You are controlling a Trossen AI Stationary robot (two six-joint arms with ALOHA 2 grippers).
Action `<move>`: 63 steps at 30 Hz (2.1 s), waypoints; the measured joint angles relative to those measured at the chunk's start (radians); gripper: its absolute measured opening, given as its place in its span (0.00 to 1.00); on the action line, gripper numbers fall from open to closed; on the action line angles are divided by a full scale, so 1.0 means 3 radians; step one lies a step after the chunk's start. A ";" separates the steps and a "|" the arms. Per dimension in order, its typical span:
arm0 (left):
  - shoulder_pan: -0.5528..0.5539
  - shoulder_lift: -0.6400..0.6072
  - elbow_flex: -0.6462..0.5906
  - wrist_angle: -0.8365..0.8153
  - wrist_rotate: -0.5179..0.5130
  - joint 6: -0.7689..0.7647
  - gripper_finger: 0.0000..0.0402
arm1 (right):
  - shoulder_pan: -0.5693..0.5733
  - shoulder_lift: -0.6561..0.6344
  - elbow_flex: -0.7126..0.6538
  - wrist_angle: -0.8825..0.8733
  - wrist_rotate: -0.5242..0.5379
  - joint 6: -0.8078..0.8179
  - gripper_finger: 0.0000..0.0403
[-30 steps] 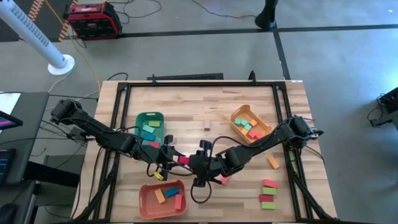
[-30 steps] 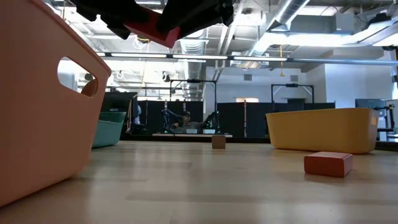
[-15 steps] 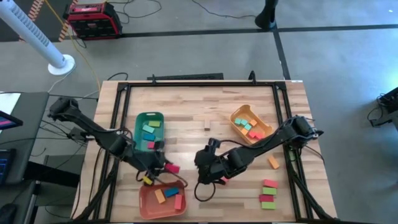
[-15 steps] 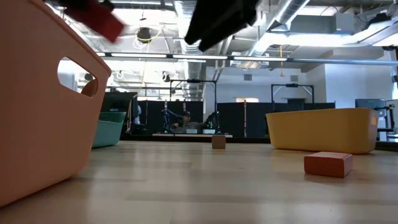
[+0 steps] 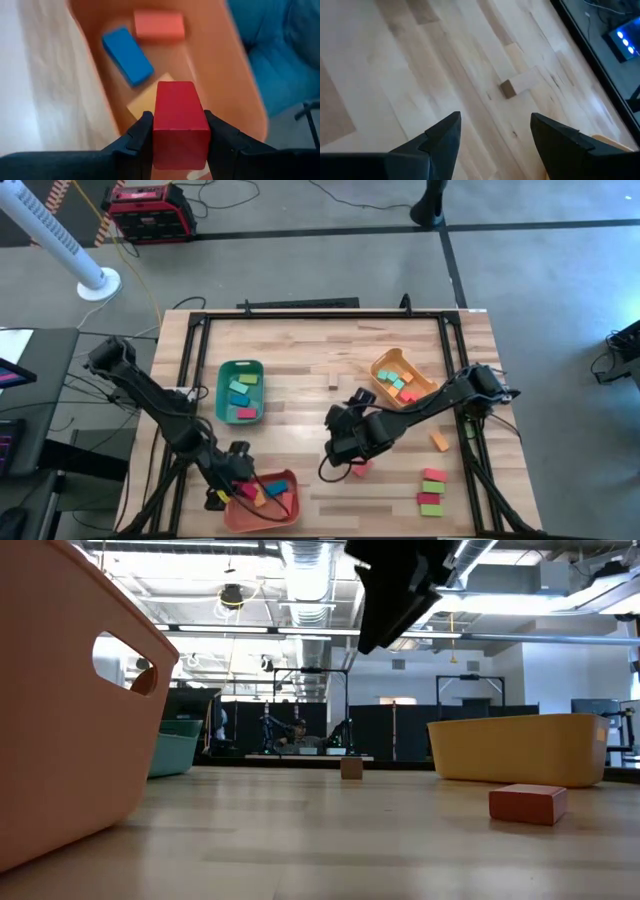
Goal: Sort blocks by size
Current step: Put the thick red rectangular block into the orange bin, then put the thick brown rectangular block into the orange bin
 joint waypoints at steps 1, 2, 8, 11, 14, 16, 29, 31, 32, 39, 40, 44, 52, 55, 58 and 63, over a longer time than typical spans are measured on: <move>-0.0010 0.0080 0.0000 0.0002 0.0040 -0.0025 0.32 | -0.0021 0.0000 -0.0001 -0.0010 0.0001 0.0020 0.67; -0.0011 0.0154 0.0000 0.0005 0.0081 -0.0054 0.33 | -0.0038 0.0000 -0.0001 -0.0014 0.0000 0.0043 0.67; -0.0008 0.0481 0.0000 0.0009 0.0221 -0.0120 0.38 | -0.0171 0.0003 -0.0002 0.0032 -0.0002 0.0230 0.67; 0.0007 0.0493 0.0000 0.0020 0.0200 -0.0118 0.39 | -0.0273 0.0003 -0.0066 0.0174 -0.0002 0.0278 0.67; 0.0008 0.0429 0.0000 0.0023 0.0098 -0.0077 0.39 | -0.0402 0.0008 -0.0176 0.0326 -0.0049 0.0354 0.67; 0.0008 0.0366 0.0008 0.0015 0.0032 -0.0023 0.39 | -0.0509 0.0013 -0.0265 0.0455 -0.0115 0.0411 0.67; -0.0018 -0.0007 0.0087 -0.0474 -0.0791 0.0336 0.40 | -0.1118 0.0023 -0.0971 0.1508 -0.0590 0.0521 0.67; -0.0016 -0.0025 0.0086 -0.0518 -0.0891 0.0382 0.40 | -0.1146 0.0023 -0.0995 0.1587 -0.0595 0.0520 0.67; -0.0016 -0.0030 0.0086 -0.0534 -0.0914 0.0414 0.40 | -0.1153 0.0023 -0.0999 0.1632 -0.0595 0.0520 0.67; -0.0016 -0.0030 0.0086 -0.0548 -0.1034 0.0628 0.40 | -0.1326 0.0023 -0.1123 0.1949 -0.0692 0.0432 0.67; -0.0016 -0.0030 0.0086 -0.0549 -0.1053 0.0645 0.40 | -0.1353 0.0023 -0.1152 0.1976 -0.0712 0.0432 0.67; -0.0015 -0.0030 0.0085 -0.0554 -0.1058 0.0661 0.40 | -0.1412 0.0023 -0.1158 0.1983 -0.0720 0.0440 0.67; -0.0015 -0.0030 0.0084 -0.0557 -0.1058 0.0679 0.40 | -0.1433 0.0145 -0.1155 0.2080 -0.0763 0.0531 0.67; -0.0015 -0.0030 0.0084 -0.0551 -0.1058 0.0679 0.40 | -0.1456 0.0304 -0.1150 0.2115 -0.0794 0.0566 0.67; -0.0015 -0.0029 0.0083 -0.0539 -0.1058 0.0678 0.40 | -0.1481 0.0482 -0.1066 0.2091 -0.0836 0.0597 0.67; -0.0016 -0.0030 0.0080 -0.0537 -0.1058 0.0637 0.40 | -0.1475 0.0593 -0.0952 0.1979 -0.0843 0.0607 0.67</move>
